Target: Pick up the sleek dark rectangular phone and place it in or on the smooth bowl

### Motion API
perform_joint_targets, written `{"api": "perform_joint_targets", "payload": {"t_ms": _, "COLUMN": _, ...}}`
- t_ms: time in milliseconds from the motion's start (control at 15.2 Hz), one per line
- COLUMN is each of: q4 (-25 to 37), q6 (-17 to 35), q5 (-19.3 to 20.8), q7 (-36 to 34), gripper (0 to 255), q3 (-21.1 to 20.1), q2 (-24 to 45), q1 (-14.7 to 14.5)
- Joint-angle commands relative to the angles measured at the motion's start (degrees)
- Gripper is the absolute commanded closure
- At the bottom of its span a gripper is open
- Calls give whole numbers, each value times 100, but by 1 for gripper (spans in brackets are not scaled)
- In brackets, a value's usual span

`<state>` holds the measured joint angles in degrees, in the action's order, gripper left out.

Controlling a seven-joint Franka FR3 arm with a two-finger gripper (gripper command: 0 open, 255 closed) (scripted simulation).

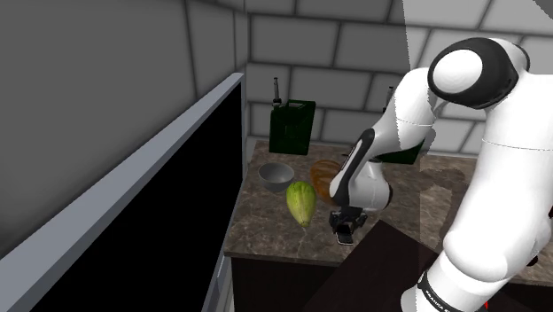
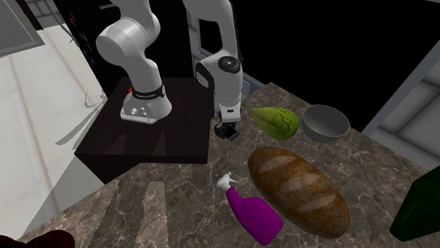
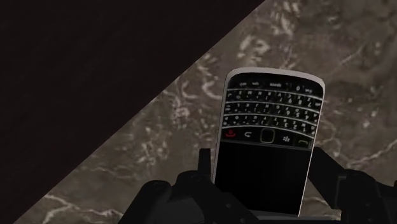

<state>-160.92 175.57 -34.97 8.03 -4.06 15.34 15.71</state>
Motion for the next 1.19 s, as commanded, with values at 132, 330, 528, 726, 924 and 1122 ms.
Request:
{"api": "perform_joint_targets", "payload": {"t_ms": 132, "q4": -172, "q6": -353, "q5": 506, "q7": -451, "gripper": 255, "q3": 582, "q2": -495, "q1": -496}}
{"api": "perform_joint_targets", "payload": {"t_ms": 330, "q4": -294, "q6": -622, "q5": 1093, "q7": -918, "gripper": 255, "q3": 1007, "q2": -889, "q1": -788}}
{"api": "perform_joint_targets", "payload": {"t_ms": 528, "q4": -393, "q6": -899, "q5": 1736, "q7": -1407, "gripper": 255, "q3": 1291, "q2": -1285, "q1": -912}}
{"api": "perform_joint_targets", "payload": {"t_ms": 726, "q4": -458, "q6": -1201, "q5": 2289, "q7": -1819, "gripper": 255, "q3": 1400, "q2": -1674, "q1": -878}}
{"api": "perform_joint_targets", "payload": {"t_ms": 924, "q4": -494, "q6": -1526, "q5": 2682, "q7": -2111, "gripper": 255, "q3": 1403, "q2": -2051, "q1": -777}}
{"api": "perform_joint_targets", "payload": {"t_ms": 1122, "q4": -506, "q6": -1867, "q5": 2942, "q7": -2308, "gripper": 255, "q3": 1365, "q2": -2412, "q1": -671}}
